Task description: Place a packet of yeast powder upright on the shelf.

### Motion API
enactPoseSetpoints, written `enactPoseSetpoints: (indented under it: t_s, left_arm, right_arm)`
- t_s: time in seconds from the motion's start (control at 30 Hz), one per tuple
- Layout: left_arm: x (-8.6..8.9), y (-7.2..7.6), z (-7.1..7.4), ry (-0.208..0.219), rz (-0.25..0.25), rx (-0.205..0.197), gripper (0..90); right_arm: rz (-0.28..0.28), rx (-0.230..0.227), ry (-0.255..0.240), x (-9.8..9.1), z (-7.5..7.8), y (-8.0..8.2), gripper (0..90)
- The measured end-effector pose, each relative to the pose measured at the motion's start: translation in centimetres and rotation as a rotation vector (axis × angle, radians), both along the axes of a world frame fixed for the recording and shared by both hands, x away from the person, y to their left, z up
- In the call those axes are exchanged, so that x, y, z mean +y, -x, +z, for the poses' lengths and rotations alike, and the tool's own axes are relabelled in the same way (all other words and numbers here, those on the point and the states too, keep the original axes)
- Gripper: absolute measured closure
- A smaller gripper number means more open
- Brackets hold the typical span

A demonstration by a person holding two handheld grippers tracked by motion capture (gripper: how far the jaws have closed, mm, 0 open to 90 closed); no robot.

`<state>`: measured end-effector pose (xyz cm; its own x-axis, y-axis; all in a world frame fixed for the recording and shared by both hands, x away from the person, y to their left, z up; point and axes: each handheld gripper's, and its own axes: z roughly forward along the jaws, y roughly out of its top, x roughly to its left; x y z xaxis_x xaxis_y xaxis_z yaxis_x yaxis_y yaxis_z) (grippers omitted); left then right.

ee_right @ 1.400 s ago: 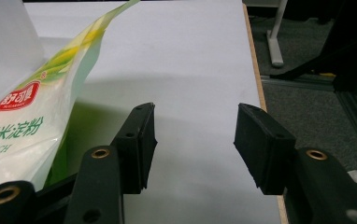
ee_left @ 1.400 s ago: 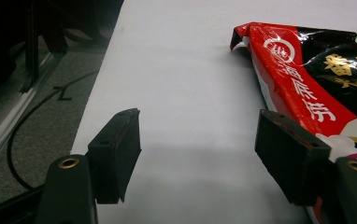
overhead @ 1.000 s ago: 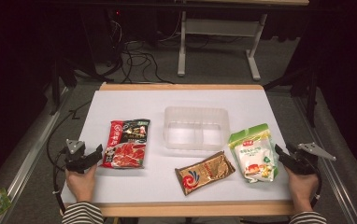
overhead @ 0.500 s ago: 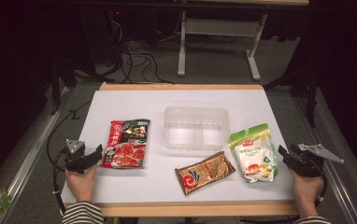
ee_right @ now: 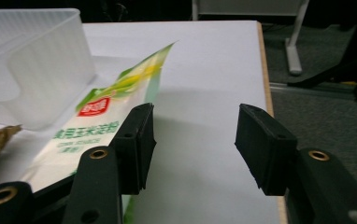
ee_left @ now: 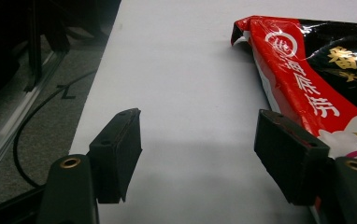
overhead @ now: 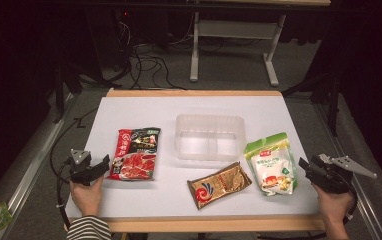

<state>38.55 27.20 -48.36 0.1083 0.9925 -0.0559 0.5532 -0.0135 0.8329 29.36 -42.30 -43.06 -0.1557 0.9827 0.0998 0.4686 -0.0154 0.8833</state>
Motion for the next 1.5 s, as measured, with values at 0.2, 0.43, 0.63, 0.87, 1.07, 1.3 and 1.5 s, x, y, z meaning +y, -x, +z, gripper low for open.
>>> enactPoseSetpoints:
  t_s: [0.2, 0.43, 0.63, 0.87, 1.07, 1.3, 1.5]
  left_arm:
    - [0.0, -0.1, 0.0, -0.005, 0.000, 0.005, 32.4]
    - [-0.1, -0.1, 0.0, -0.010, 0.004, 0.008, 32.4]
    - [-0.2, -0.1, 0.0, -0.022, -0.001, 0.017, 32.3]
    - [-0.2, -0.1, 0.0, -0.016, 0.003, 0.010, 32.2]
    - [-0.1, -0.1, 0.0, -0.015, 0.003, 0.012, 32.2]
    - [-0.2, -0.1, 0.0, -0.016, 0.003, 0.012, 32.3]
    - [-0.2, -0.1, 0.0, -0.020, -0.003, 0.012, 32.3]
  right_arm:
    - [0.036, 0.023, -0.008, 0.5, 0.7, 0.1, 46.8]
    - [0.076, 0.033, 0.009, 1.2, 1.6, -0.3, 45.3]
    - [0.110, 0.090, 0.019, 1.8, 1.5, -1.6, 40.8]
    - [0.141, 0.163, 0.021, 2.6, 1.2, -3.6, 39.0]
    - [0.169, 0.214, 0.033, 3.0, 0.6, -5.2, 39.3]
    - [0.213, 0.276, 0.029, 3.5, 0.2, -6.8, 39.6]
    - [0.247, 0.323, 0.029, 3.9, 0.0, -8.0, 41.3]
